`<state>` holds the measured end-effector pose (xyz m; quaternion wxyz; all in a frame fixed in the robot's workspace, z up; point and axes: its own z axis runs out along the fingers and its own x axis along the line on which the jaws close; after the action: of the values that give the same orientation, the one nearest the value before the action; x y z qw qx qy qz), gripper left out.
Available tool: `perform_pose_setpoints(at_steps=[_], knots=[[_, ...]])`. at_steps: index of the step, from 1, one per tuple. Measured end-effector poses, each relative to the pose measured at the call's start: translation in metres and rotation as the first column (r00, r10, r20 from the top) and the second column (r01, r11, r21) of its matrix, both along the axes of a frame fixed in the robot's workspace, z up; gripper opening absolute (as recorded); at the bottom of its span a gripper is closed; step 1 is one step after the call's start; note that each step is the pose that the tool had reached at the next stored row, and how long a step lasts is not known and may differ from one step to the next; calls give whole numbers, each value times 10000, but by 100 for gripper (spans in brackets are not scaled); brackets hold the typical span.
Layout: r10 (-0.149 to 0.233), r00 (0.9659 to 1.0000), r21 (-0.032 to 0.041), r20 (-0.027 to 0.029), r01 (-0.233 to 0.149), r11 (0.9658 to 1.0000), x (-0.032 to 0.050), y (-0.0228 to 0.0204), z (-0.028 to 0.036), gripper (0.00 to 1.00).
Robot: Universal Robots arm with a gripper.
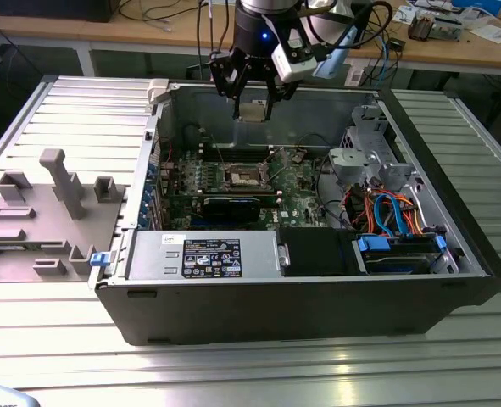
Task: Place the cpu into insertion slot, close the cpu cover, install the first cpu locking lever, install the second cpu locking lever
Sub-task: 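Place the cpu into insertion slot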
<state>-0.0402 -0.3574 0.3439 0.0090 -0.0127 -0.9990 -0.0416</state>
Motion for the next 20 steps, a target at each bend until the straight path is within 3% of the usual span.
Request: perform_pose_setpoints(at_steps=[3,5,9,11,20], knots=[[0,10000,-1,-1,0,10000,0,0,-5,55],[0,10000,-2,-1,0,10000,0,0,-52,55],[0,10000,-1,0,0,10000,0,0,-58,55],[1,10000,-1,-1,-1,10000,0,0,-93,55],[0,10000,-1,0,0,10000,0,0,-118,55]])
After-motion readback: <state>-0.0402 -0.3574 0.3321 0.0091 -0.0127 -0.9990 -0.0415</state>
